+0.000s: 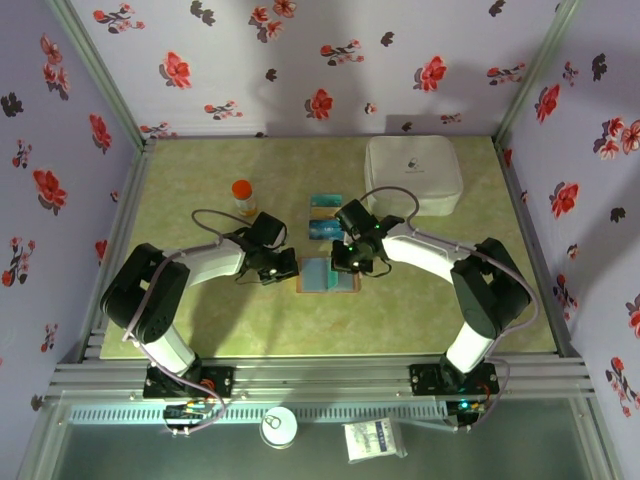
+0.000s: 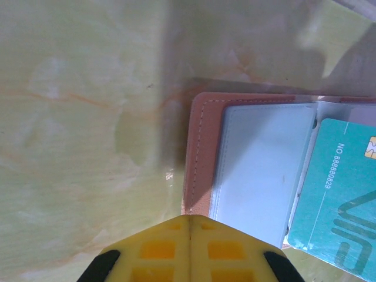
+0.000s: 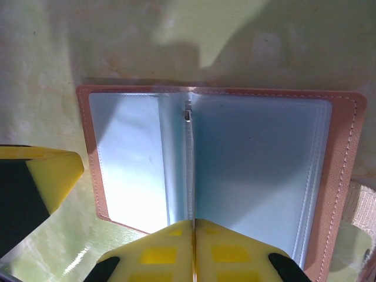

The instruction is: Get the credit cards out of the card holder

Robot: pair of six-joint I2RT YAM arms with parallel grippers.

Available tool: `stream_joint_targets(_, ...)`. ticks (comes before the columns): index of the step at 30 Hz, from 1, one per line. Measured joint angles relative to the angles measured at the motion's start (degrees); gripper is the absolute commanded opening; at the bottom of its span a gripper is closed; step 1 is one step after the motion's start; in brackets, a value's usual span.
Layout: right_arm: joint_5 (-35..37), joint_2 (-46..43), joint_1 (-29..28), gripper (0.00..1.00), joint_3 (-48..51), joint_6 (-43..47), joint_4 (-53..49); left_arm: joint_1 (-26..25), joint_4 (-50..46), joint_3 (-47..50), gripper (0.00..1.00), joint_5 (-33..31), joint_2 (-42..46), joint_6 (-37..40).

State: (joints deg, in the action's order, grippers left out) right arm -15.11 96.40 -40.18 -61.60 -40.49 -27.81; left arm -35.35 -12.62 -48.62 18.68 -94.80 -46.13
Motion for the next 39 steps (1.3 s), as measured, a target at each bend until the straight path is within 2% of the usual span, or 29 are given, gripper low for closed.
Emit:
stream_joint_targets(18, -0.1, 1.1, -0.6, 0.15, -0.2, -0.1, 0.5, -0.4, 1.8, 0.0, 0.02, 1.9, -1.2, 0.0)
stream_joint_targets(30, -0.2, 1.1, -0.7, 0.06, -0.2, -0.2, 0.9, -0.4, 1.8, 0.0, 0.02, 1.9, -1.9, 0.0)
stream_joint_targets(39, 1.0, -0.1, -0.7, 0.05, -1.4, 1.0, -1.1, -0.4, 0.5, 0.0, 0.02, 1.5, -1.9, 0.1)
